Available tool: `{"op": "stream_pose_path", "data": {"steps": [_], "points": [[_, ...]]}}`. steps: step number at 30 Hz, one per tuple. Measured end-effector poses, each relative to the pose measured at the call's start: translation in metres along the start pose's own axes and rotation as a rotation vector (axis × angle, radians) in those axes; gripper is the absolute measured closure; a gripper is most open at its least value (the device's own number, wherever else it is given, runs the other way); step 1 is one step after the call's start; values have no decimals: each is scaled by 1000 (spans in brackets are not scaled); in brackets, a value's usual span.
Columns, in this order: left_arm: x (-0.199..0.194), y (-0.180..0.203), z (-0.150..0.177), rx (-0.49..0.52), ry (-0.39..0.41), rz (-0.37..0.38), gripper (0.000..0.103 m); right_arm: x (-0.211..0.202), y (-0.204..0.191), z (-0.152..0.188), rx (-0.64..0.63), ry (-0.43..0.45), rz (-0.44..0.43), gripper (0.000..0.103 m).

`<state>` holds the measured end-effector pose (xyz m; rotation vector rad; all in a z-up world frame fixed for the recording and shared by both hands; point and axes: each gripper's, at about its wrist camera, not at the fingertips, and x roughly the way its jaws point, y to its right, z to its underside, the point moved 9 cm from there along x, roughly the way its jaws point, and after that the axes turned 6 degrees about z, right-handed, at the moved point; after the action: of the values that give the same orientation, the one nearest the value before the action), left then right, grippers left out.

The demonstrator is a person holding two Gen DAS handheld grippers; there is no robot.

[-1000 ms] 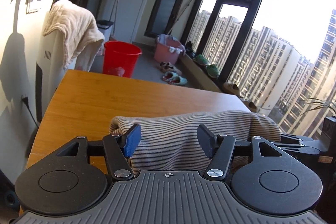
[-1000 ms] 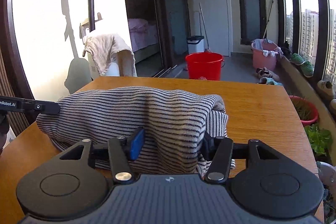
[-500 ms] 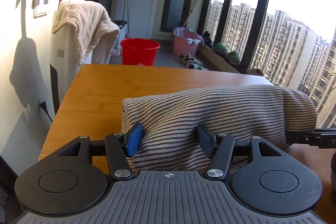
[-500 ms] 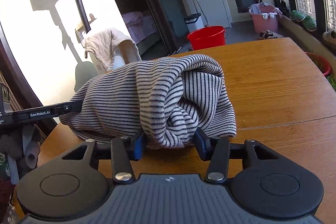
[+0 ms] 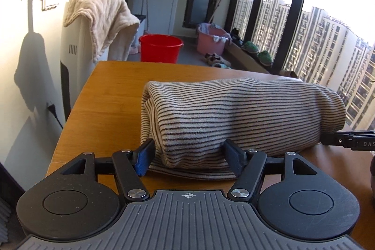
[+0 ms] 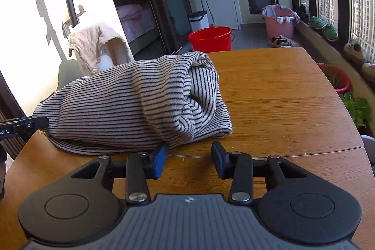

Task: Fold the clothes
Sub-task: 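Open both grippers and withdraw them from the folded shirt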

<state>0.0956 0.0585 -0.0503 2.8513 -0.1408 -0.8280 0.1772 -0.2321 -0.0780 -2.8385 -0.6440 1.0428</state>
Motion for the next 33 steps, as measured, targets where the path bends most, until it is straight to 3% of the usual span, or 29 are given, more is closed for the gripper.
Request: {"op": "stream_pose_path", "data": {"steps": [3,5,6,8,10,12,14,16,19,21,23,25,27,33], "points": [[-29,11,-26,53,112,-37,28,-2,2,2,11,7,21,63],[-38,27,-45,76,179,-2,19,-2,2,2,5,12,26,63],[-37,34,-51,81,192,24,13,-4,2,2,-2,22,31,63],[-17,44,-47,65,139,84,12,-9,1,1,-20,42,44,62],[14,46,-30,26,39,101,14,-21,1,-3,-42,77,62,51],[28,48,-13,73,31,50,12,-37,0,-11,-55,126,66,22],[27,59,-6,155,42,19,9,-54,-5,-29,-74,196,45,12],[26,65,-3,175,39,17,6,-69,-19,-52,-97,285,7,2],[25,64,-1,173,35,18,6,-75,-43,-81,-93,363,-112,0],[23,64,2,175,35,17,6,-54,-53,-86,-55,328,-187,0],[22,64,3,182,38,17,6,-7,-55,-73,-3,183,-219,0],[21,65,5,191,42,17,5,28,-44,-50,50,80,-139,0],[20,64,7,208,49,28,4,24,-47,-37,-28,130,-104,0],[44,57,-7,234,62,50,0,26,-49,-34,-122,118,-50,0]]}}
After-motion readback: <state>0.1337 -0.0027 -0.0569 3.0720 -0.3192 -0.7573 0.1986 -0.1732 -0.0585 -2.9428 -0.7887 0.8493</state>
